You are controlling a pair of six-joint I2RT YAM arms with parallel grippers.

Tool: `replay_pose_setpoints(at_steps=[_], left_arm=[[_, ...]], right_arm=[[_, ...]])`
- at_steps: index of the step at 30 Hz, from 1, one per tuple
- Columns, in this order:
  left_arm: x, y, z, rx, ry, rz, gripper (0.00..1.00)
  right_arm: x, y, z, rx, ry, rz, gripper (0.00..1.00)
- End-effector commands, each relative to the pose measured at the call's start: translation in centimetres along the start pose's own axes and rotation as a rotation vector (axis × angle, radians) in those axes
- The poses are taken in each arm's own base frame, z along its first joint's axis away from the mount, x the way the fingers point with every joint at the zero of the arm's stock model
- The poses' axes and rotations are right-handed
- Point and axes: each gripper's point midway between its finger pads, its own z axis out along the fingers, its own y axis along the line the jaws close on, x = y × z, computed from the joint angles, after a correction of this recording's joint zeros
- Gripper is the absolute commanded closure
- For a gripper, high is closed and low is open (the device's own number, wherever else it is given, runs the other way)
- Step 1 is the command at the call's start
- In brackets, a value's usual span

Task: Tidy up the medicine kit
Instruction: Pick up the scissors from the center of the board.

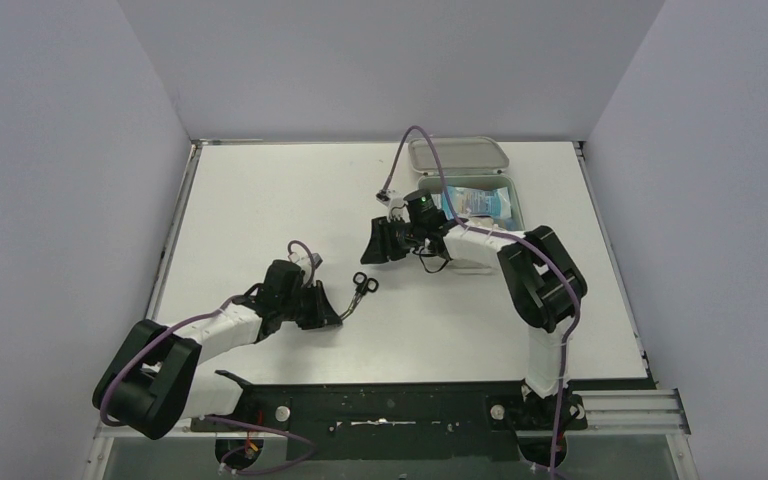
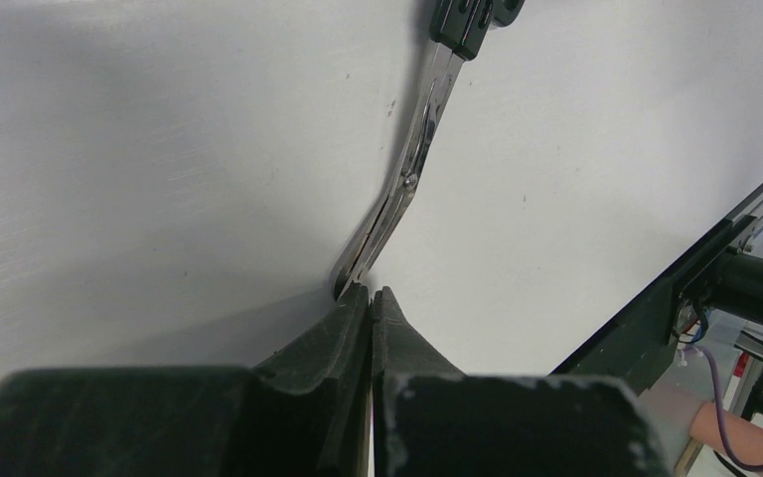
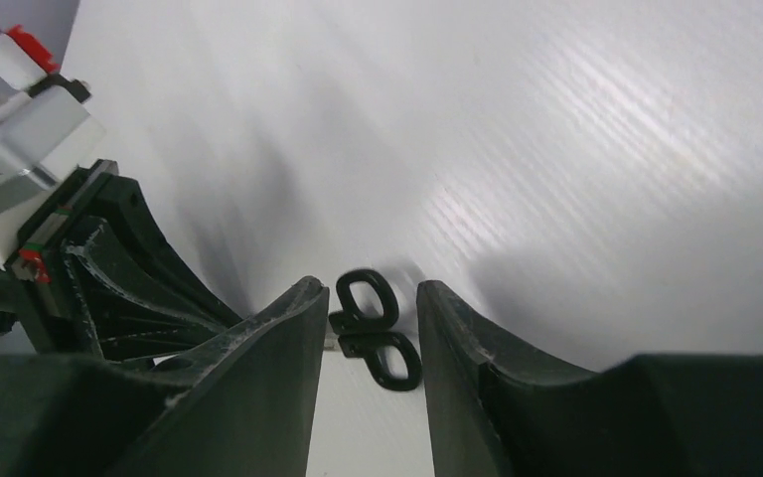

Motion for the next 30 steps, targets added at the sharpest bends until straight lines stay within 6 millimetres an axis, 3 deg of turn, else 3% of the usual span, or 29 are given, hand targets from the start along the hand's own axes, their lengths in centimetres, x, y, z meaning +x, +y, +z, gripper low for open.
replay_pose_setpoints(at_steps=[1, 10, 18, 30], left_arm=[[0.2, 1.0, 0.0, -0.046, -0.015, 0.005, 1.00], [0.1, 1.1, -0.1, -0.052, -0.022, -0.006, 1.00], [0.4, 1.4, 0.1, -0.057, -0.017, -0.013, 1.00], [0.2, 1.4, 0.0, -0.060, -0.028, -0.008, 1.00]], right_arm=[[-2.2, 2.0, 0.8, -0.157, 0.003, -0.214, 0.60], [0.7, 1.1, 1.5, -0.204, 0.217, -0.343, 0.61], [2.4, 0.7, 1.8, -0.316, 0.302, -0.337, 0.51], [3.2, 1.3, 2.2, -0.407, 0.330, -0.343, 0.65]])
